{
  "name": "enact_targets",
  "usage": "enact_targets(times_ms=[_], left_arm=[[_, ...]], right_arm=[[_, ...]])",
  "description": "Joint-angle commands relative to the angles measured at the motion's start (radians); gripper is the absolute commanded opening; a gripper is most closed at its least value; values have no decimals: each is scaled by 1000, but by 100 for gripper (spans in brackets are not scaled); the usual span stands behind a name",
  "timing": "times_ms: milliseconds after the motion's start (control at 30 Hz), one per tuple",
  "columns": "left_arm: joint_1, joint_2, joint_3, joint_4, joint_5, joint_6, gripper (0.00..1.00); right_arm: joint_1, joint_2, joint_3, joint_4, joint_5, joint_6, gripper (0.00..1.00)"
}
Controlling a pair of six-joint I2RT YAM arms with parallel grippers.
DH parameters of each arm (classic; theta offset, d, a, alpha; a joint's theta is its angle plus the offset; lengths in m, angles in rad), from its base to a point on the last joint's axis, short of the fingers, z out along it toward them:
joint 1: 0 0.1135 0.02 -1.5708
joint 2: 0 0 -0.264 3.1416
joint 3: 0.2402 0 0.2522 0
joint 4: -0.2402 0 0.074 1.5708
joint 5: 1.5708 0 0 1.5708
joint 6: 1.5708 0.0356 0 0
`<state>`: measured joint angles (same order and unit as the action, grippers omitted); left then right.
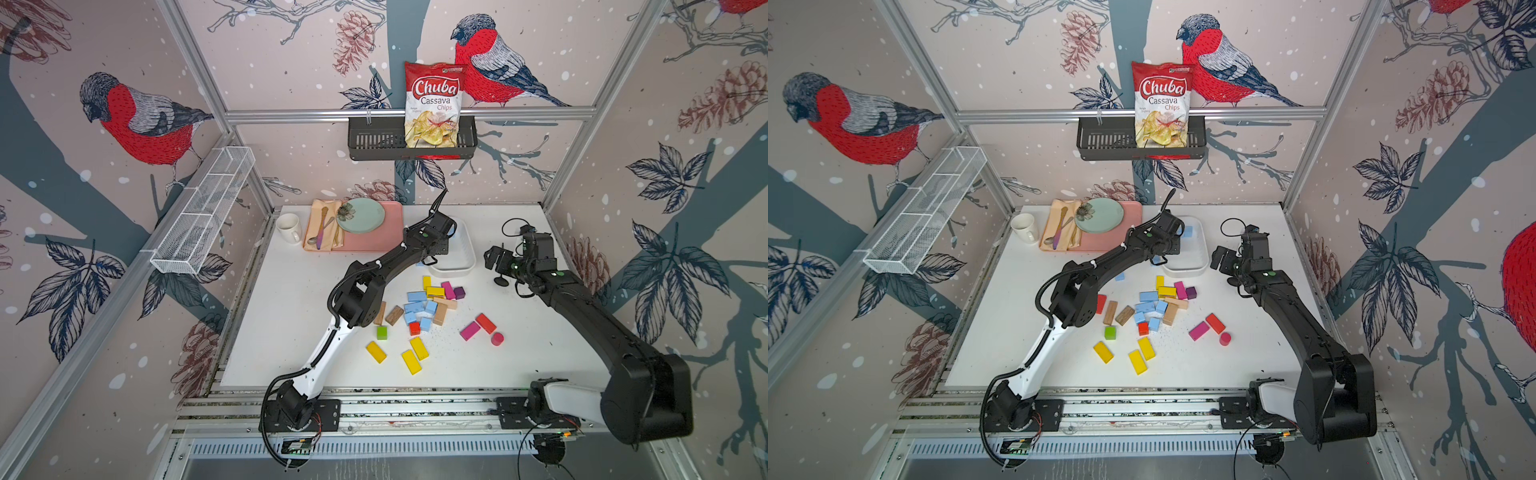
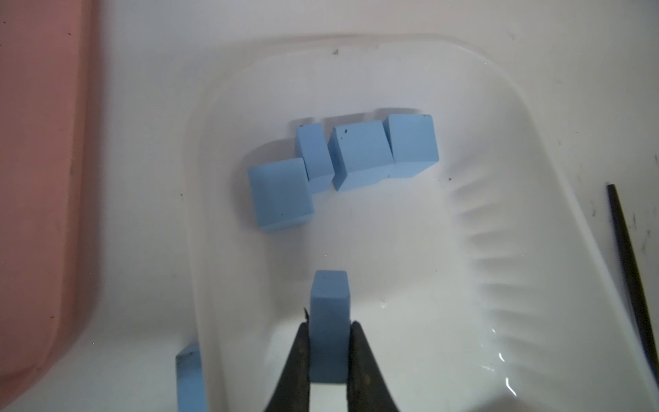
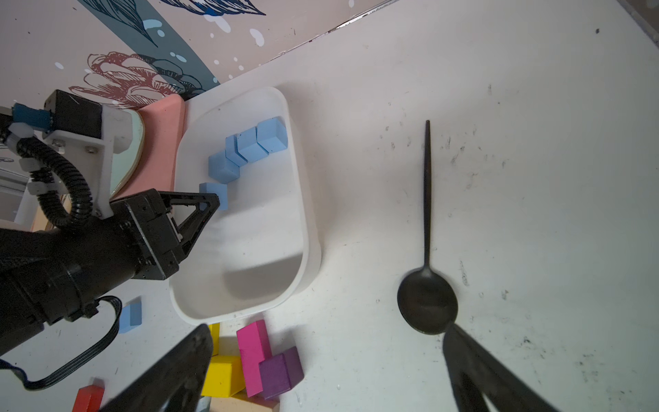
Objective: Pick out the blue building blocks
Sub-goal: Place the building block in the storage box.
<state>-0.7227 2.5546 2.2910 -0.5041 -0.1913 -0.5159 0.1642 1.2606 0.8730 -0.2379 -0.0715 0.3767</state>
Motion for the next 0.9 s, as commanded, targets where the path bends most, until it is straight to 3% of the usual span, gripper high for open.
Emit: enact_targets(times_ms=[0,300,633,867], left_arm=[[-1,11,8,-2,-23,-19,6],[-1,29,12,21,17,-18,17],[0,14,14,40,49,-9,37],[6,-81,14,55,91,6,42]], right_arm=[[-5,-3,-5,21,-11,1,100],[-17,-32,-12,18,-20,-4,100],[-25,-30,-18,14,-38,-7,100],[-25,-25,-9,11,-77,-12,100]])
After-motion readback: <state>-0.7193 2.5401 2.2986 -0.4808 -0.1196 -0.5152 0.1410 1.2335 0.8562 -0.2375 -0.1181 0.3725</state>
